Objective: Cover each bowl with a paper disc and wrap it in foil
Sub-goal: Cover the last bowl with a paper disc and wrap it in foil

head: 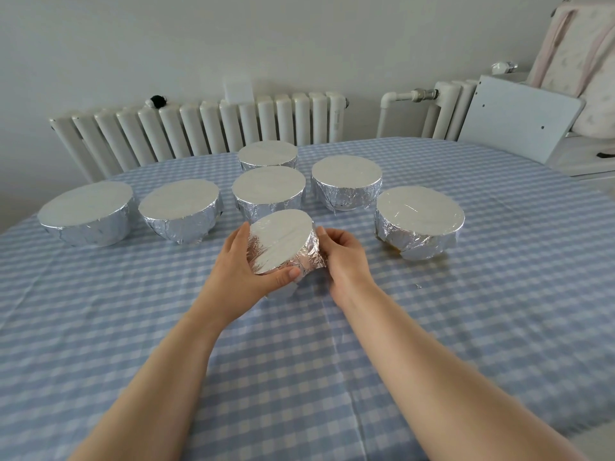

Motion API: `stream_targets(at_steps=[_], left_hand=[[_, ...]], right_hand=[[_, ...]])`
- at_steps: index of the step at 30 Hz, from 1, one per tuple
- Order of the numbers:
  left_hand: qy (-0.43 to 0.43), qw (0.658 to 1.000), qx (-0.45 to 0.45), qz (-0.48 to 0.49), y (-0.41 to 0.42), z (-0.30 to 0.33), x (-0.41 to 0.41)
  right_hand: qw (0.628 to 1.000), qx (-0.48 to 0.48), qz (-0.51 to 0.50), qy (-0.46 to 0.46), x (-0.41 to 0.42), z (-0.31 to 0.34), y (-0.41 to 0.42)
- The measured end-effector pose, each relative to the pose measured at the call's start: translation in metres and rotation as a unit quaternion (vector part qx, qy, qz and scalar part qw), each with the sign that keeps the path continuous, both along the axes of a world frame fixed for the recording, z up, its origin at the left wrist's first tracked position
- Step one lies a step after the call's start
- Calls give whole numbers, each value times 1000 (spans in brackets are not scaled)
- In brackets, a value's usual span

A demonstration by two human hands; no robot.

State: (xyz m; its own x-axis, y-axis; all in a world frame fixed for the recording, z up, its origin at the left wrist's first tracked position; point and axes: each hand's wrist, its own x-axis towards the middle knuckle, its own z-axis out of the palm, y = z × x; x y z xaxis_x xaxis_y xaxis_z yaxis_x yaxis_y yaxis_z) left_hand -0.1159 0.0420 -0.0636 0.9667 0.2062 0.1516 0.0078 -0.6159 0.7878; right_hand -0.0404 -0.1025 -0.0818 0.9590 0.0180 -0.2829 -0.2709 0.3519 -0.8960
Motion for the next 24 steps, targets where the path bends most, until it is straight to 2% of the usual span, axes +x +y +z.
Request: stream_targets(at_steps=[7, 11, 18, 20, 22, 24], left_hand=[[16, 1000, -6, 9, 4, -3, 1], [15, 1000, -8, 5, 4, -3, 2], [26, 999, -18, 5, 4, -4, 3], [26, 1000, -11, 4, 3, -4, 4], [26, 999, -16, 9, 4, -4, 5], [24, 999, -21, 14, 5, -4, 5]], right_hand=[[997, 70, 2, 21, 6, -6, 3], [997, 78, 0, 17, 5, -5, 5], [999, -9, 32, -6, -4, -2, -1], [1000, -16, -5, -14, -7, -2, -6], [991, -85, -82, -65, -12, -1, -10], [969, -145, -123, -161, -24, 3, -9]])
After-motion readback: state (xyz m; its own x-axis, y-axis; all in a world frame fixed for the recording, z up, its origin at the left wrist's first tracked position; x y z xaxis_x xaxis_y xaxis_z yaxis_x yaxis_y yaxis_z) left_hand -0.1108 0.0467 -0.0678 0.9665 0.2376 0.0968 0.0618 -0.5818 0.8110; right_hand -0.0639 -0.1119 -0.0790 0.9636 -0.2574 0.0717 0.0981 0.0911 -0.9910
